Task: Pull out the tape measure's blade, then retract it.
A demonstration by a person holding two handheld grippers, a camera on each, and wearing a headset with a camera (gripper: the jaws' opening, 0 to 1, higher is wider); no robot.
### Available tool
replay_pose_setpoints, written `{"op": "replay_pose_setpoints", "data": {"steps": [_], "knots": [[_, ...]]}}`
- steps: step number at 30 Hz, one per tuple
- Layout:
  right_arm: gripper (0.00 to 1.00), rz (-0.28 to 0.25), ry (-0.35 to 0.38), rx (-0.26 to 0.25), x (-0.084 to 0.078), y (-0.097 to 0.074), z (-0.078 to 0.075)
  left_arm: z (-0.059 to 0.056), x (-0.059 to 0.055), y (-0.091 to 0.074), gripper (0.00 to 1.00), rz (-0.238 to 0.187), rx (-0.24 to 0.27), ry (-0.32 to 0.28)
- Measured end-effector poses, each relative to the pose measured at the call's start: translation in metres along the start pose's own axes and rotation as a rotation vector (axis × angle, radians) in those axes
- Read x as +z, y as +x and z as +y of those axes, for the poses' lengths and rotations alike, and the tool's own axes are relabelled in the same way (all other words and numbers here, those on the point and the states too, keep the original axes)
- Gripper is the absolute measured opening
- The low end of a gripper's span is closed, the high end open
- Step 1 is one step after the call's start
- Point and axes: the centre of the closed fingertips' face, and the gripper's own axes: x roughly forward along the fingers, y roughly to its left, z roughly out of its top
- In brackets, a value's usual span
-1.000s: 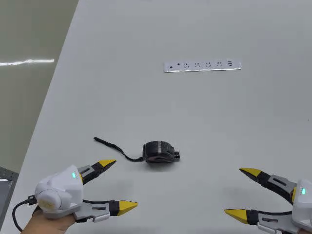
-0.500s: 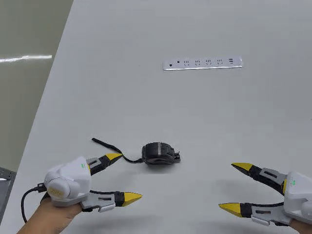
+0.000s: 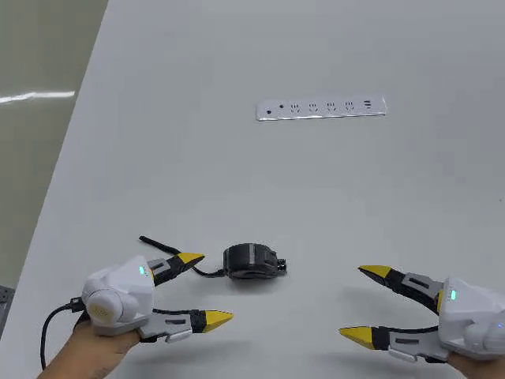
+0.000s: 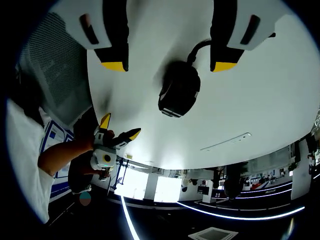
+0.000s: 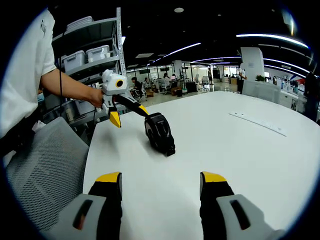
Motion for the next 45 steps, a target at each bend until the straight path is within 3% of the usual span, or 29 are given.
{"op": "replay_pose_setpoints", "data": {"steps": [16, 32, 45], "knots": [[0.62, -0.007, 0.003, 0.045, 0.001, 0.033, -0.007, 0.012, 0.013, 0.031, 0.61, 0.024, -0.058, 0.036], [0.60, -0.013, -0.002, 0.084, 0.009, 0.052, -0.008, 0.013, 0.004, 0.052, 0.56, 0.080, -0.110, 0.089], [0.58, -0.013, -0.001, 0.105, 0.012, 0.065, -0.009, 0.016, 0.000, 0.060, 0.49, 0.095, -0.119, 0.085]]}}
